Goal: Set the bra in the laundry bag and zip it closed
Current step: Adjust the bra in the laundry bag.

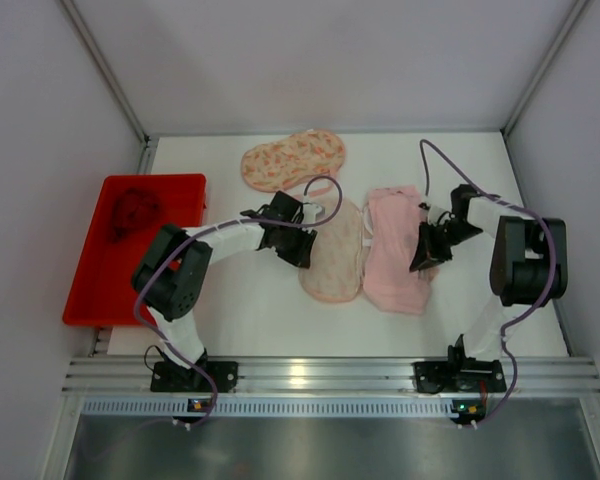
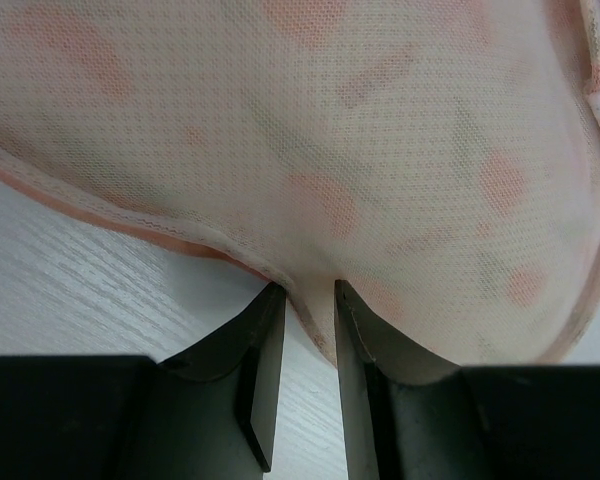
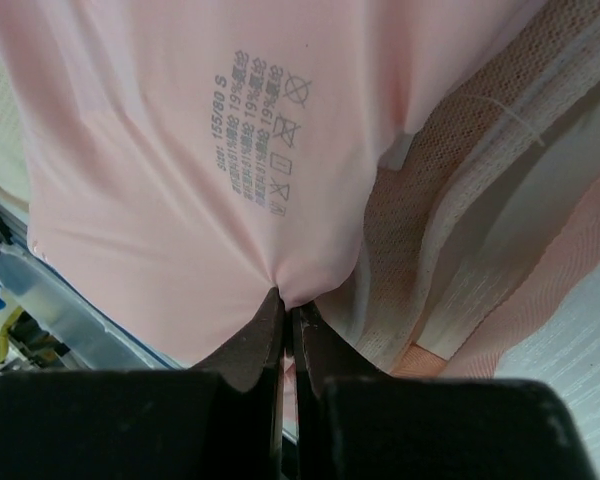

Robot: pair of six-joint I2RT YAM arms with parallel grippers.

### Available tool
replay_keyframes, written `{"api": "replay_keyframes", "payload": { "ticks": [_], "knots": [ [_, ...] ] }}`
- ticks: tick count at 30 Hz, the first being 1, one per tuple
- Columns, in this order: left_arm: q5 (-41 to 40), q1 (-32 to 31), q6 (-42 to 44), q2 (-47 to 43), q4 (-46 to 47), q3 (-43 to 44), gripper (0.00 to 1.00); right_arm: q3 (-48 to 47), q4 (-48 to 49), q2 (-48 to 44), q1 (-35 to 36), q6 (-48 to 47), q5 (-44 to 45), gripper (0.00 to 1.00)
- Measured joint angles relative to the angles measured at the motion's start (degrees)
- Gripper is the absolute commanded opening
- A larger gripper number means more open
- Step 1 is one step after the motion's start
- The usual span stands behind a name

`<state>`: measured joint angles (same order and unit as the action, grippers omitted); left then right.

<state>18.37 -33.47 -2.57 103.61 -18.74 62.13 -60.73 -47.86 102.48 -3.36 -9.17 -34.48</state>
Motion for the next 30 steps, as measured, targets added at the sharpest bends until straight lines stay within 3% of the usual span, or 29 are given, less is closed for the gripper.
{"api": "replay_keyframes", "payload": {
  "ticks": [4, 5, 7, 8, 10, 16, 24, 27, 30],
  "knots": [
    [0.2, -0.1, 0.6, -0.8, 0.2, -1.0, 0.36, 0.0, -0.5, -0.7, 0.4, -1.2, 0.8, 0.19],
    [0.2, -0.1, 0.8, -1.2, 0.2, -1.4, 0.36, 0.0, -0.9, -1.1, 0.5, -1.7, 1.1, 0.32],
    [0.2, -0.1, 1.1, -1.9, 0.1, -2.1, 0.37, -0.1, -2.1, -2.0, 0.6, -2.3, 1.7, 0.41],
    [0.2, -0.1, 1.6, -2.3, 0.0, -2.6, 0.38, -0.2, -2.8, -2.5, 0.6, -2.7, 1.9, 0.52],
    [0.0, -0.1, 2.3, -3.0, -0.4, -3.2, 0.38, -0.9, -4.3, -3.5, 0.6, -3.4, 2.7, 0.56],
    [-0.2, -0.1, 6.4, -6.9, -3.2, -4.7, 0.43, -6.6, -9.0, -7.4, 0.6, -5.4, 5.4, 0.57],
    [5.7, -0.6, 20.3, -20.1, -4.4, -5.1, 0.50, -11.2, -9.6, -10.4, 0.8, -6.2, 1.7, 0.37],
    [6.9, -3.8, 29.6, -23.0, -4.5, -5.1, 0.49, -10.3, -8.4, -9.8, 2.6, -5.4, -1.3, 0.34],
    [7.4, -10.9, 38.9, -22.8, -5.0, -4.9, 0.47, -6.9, -5.4, -8.5, 6.4, -4.0, -3.2, 0.32]
  ]
}}
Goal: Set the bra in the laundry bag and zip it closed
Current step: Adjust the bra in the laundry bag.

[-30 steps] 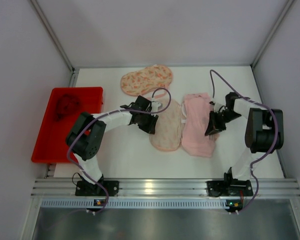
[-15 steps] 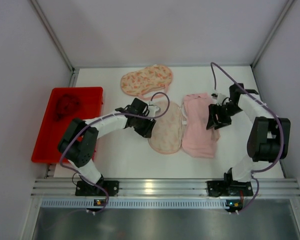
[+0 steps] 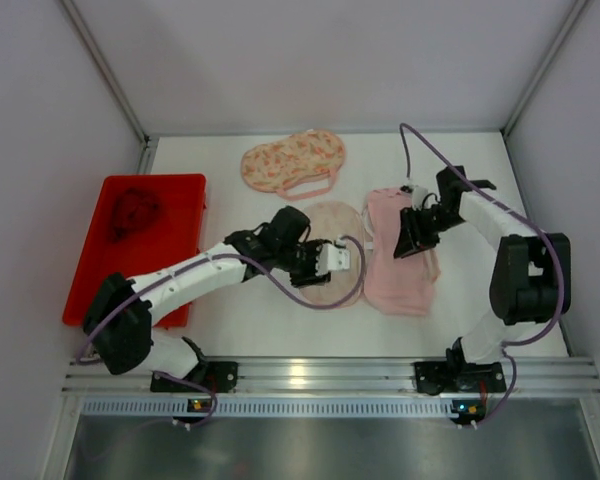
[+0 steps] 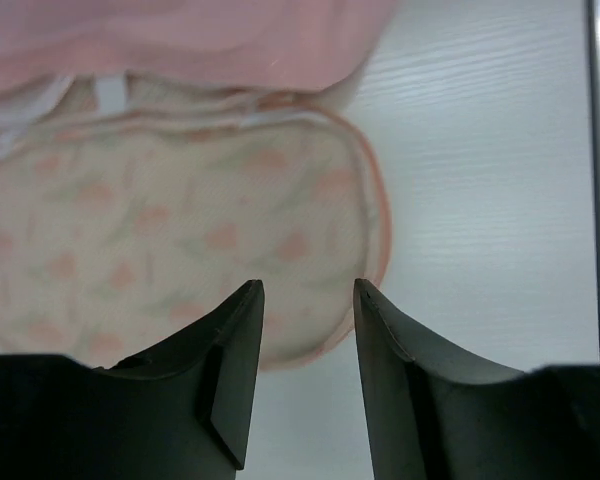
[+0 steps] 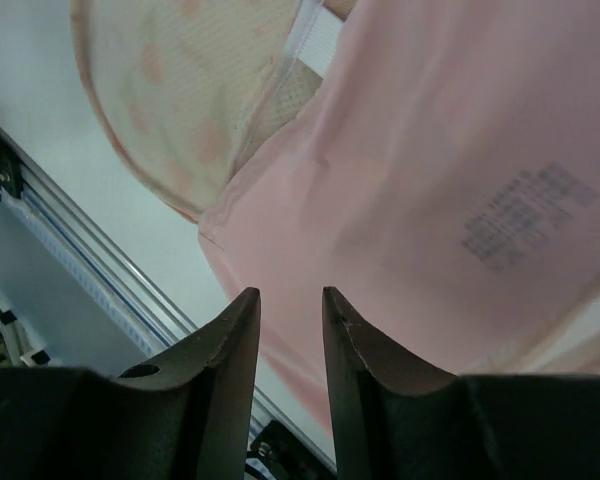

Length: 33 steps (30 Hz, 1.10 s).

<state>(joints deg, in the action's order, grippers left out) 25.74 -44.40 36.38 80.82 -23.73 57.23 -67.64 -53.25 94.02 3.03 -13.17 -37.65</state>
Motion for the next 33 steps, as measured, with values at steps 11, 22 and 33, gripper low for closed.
{"api": "replay_keyframes", "payload": {
  "ticks": [11, 22, 33],
  "knots": [
    [2.9, -21.9, 23.6, 13.8, -2.4, 6.2, 0.25, 3.1, 8.3, 10.9, 2.3, 5.4, 0.8, 0.30],
    [5.4, -24.8, 23.0, 31.3, -2.0, 21.6, 0.33, 3.1, 11.8, 12.7, 2.5, 10.3, 1.6, 0.28],
    [-3.9, -24.8, 16.6, 36.2, 8.7, 21.7, 0.42, 3.1, 12.2, 12.7, 2.6, 10.8, 2.0, 0.28]
  ]
}}
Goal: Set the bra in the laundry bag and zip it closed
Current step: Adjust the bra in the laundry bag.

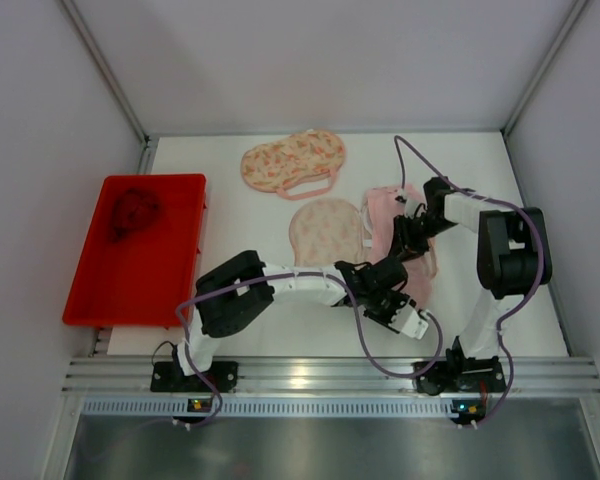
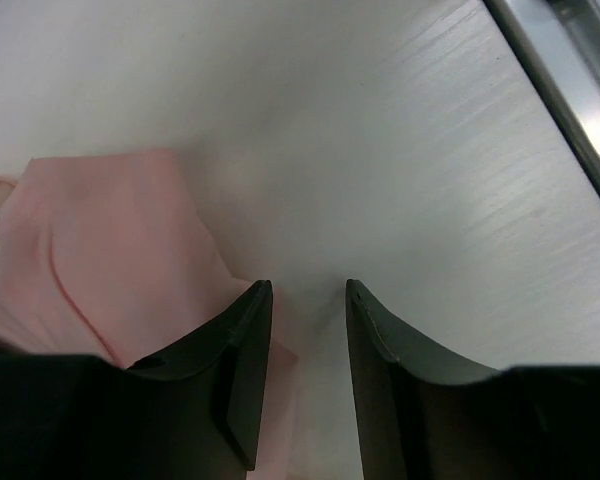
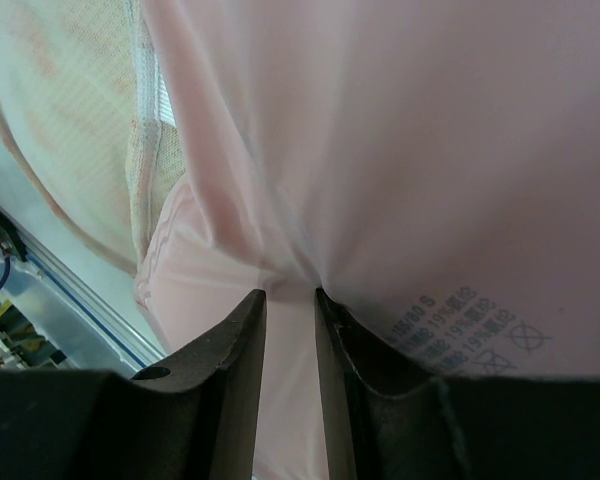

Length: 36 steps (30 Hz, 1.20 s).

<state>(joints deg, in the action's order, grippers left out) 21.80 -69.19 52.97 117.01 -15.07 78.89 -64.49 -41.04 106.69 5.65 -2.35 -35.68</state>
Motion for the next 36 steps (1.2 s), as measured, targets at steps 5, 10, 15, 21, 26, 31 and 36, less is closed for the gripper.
{"api": "replay_keyframes", "payload": {
  "ticks": [5, 10, 15, 21, 26, 31, 36],
  "knots": [
    [-1.6, 0.0, -1.0, -0.1, 3.4, -1.4, 0.44, 0.4, 0.5, 0.0, 0.2, 0.0, 0.1, 0.28],
    [-3.1, 0.0, -1.9, -0.1, 4.8, -1.4, 0.45, 0.7, 1.1, -0.1, 0.2, 0.0, 0.0, 0.28],
    [-4.8, 0.0, -3.2, -0.1, 5.1, -1.4, 0.48, 1.0, 1.5, -0.3, 0.2, 0.0, 0.0, 0.28],
    [-5.0, 0.2, -5.6, 0.0, 4.9, -1.4, 0.40, 1.1, 1.6, -0.4, 0.3, -0.2, 0.0, 0.28],
    [-3.7, 0.7, -6.2, 0.1, 3.8, -1.6, 0.26, 1.1, 1.6, -0.6, 0.6, -0.9, 0.3, 0.27],
    [0.7, 1.1, -5.4, -2.7, 0.6, -4.6, 0.36, 2.8, 3.0, -2.1, 2.6, -1.1, 1.4, 0.26],
    [8.3, 1.4, -8.0, -10.6, -8.2, -10.3, 0.44, 6.1, 4.6, -4.6, 5.5, -0.2, 1.2, 0.26]
  ]
}}
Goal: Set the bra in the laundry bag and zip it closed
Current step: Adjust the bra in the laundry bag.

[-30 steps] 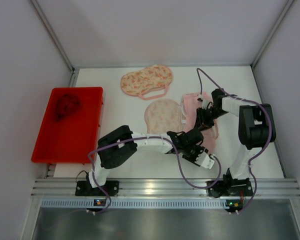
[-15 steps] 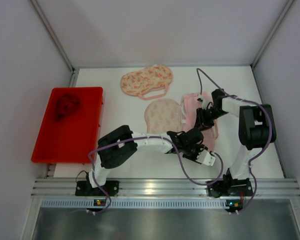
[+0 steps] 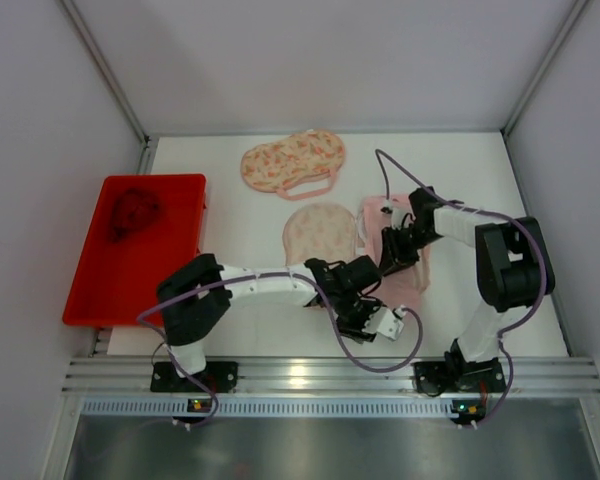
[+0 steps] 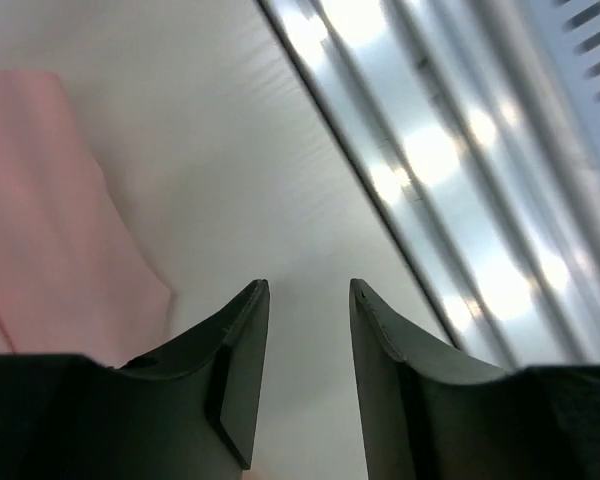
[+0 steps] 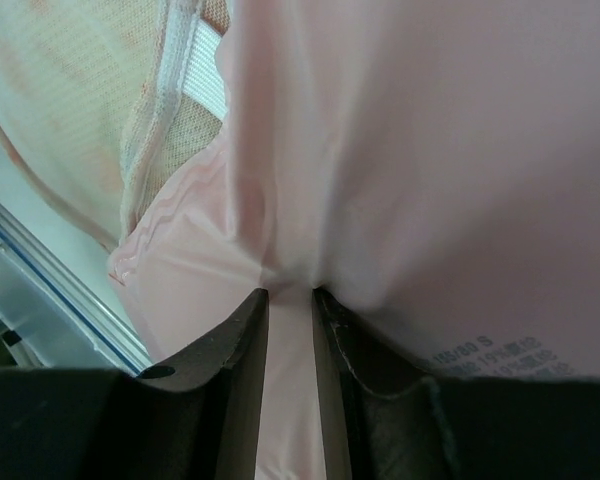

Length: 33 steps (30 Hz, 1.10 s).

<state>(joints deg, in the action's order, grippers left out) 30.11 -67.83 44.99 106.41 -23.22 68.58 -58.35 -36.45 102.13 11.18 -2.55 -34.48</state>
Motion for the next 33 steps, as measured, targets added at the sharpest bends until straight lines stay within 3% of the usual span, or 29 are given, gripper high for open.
{"api": "replay_keyframes", "payload": {
  "ticks": [2, 4, 8, 12, 16, 25, 33],
  "knots": [
    [3.8, 0.5, -2.3, -3.7, -2.8, -0.1, 0.45, 1.5, 0.2, -1.1, 1.0, 0.8, -0.1, 0.27],
    [8.4, 2.7, -6.5, -8.7, -4.2, 0.0, 0.45, 2.7, 0.1, -2.1, 1.7, 1.4, -0.5, 0.35],
    [16.2, 13.5, -15.4, -15.6, -4.6, 1.3, 0.44, 5.3, -0.5, -5.7, 3.0, 3.8, -5.6, 0.48],
    [19.6, 26.4, -23.1, -15.8, -4.5, 2.0, 0.44, 4.5, -0.1, -11.9, 1.9, 7.9, -11.9, 0.58],
    [18.2, 33.7, -29.2, -11.1, -4.1, 1.9, 0.43, -2.8, 1.5, -14.4, -4.1, 11.3, -13.2, 0.59],
    [9.3, 35.6, -33.7, 0.9, -4.2, 4.7, 0.43, -16.5, 9.3, 1.9, -17.9, 14.7, -3.5, 0.56],
    [3.1, 36.8, -34.6, 1.6, -3.7, 6.8, 0.43, -22.7, 11.6, 13.8, -17.7, 14.5, 2.6, 0.58]
  ]
}}
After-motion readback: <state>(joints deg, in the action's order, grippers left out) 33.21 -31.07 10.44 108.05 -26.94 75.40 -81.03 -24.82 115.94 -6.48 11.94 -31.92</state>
